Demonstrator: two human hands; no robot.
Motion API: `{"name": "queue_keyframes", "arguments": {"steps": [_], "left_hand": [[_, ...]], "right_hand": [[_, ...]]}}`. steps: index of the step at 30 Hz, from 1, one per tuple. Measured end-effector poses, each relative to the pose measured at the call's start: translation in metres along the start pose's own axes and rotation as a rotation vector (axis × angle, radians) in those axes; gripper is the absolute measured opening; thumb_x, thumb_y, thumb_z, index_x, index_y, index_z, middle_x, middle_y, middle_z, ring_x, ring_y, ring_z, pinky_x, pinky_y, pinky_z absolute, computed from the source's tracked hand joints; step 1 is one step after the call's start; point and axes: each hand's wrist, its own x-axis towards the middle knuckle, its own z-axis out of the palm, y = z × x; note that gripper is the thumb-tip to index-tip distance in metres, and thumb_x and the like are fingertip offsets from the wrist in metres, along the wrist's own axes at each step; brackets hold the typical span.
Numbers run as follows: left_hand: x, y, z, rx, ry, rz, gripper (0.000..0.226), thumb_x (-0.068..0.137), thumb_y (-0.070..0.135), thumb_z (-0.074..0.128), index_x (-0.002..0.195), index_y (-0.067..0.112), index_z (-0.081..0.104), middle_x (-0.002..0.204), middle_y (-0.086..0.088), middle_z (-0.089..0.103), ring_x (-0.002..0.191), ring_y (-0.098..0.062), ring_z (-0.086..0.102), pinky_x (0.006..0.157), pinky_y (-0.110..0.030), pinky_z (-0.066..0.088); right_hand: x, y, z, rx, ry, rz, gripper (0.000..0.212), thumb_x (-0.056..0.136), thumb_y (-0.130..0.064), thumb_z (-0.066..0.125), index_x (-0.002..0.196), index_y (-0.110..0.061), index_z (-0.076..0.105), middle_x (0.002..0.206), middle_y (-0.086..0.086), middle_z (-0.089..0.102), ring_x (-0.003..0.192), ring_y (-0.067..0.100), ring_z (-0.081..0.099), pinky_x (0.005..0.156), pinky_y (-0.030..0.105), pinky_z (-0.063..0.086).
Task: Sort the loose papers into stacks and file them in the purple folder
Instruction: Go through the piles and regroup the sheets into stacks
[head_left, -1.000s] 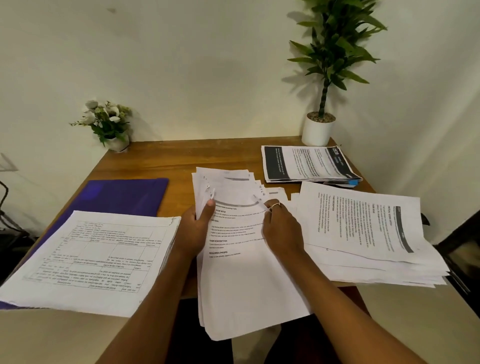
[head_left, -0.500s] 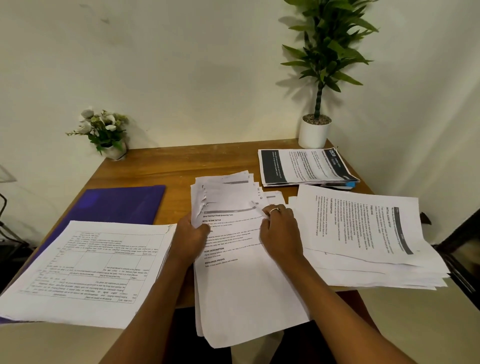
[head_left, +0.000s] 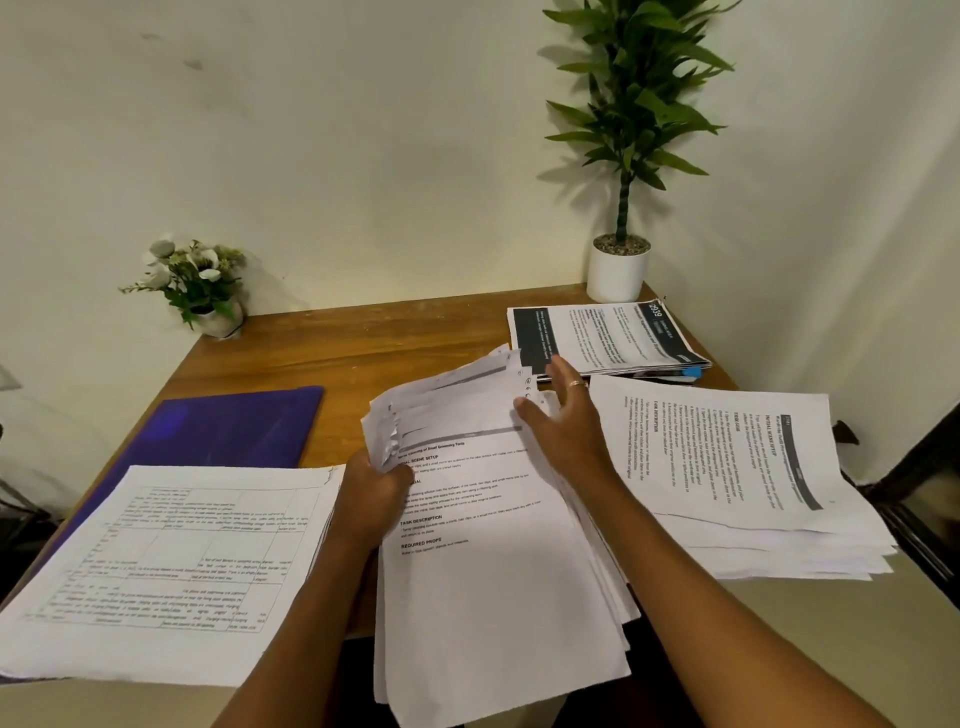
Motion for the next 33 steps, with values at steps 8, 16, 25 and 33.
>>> {"name": "queue_keyframes", "arguments": {"steps": [8, 16, 25, 33], "left_hand": [[0.004, -0.004, 0.002, -0.012, 0.004, -0.022, 0.017, 0.092, 0.002, 0.066, 0.100, 0.018, 0.063, 0.080, -0.002, 0.069, 0.060, -0.020, 0.068, 0.054, -0.028, 0.053], [0.003, -0.004, 0.002, 0.012, -0.011, 0.008, 0.020, 0.092, 0.003, 0.066, 0.100, 0.021, 0.063, 0.086, 0.001, 0.073, 0.073, -0.025, 0.073, 0.058, -0.030, 0.056], [0.005, -0.006, 0.003, 0.028, 0.019, 0.005, 0.018, 0.091, 0.005, 0.067, 0.101, 0.020, 0.063, 0.092, -0.004, 0.073, 0.071, -0.024, 0.072, 0.053, -0.026, 0.053], [-0.002, 0.003, 0.014, 0.216, 0.066, 0.109, 0.026, 0.095, 0.020, 0.067, 0.119, 0.015, 0.059, 0.105, 0.005, 0.066, 0.079, -0.011, 0.065, 0.055, -0.013, 0.046]], "right_hand": [[0.017, -0.015, 0.014, 0.086, -0.037, -0.092, 0.043, 0.089, -0.016, 0.077, 0.130, -0.019, 0.063, 0.118, -0.007, 0.064, 0.113, 0.011, 0.060, 0.091, 0.017, 0.050], [0.008, -0.008, 0.018, -0.039, -0.047, -0.216, 0.030, 0.097, -0.012, 0.067, 0.126, -0.014, 0.070, 0.119, -0.003, 0.066, 0.107, -0.016, 0.054, 0.099, 0.015, 0.049], [0.018, -0.008, 0.021, -0.103, -0.042, -0.070, 0.045, 0.095, -0.017, 0.070, 0.138, -0.018, 0.057, 0.143, 0.001, 0.052, 0.136, 0.015, 0.044, 0.107, 0.030, 0.043], [0.021, 0.013, 0.010, -0.651, -0.068, 0.137, 0.049, 0.088, -0.034, 0.072, 0.131, -0.019, 0.052, 0.135, 0.005, 0.057, 0.126, 0.030, 0.049, 0.104, 0.045, 0.041]]}}
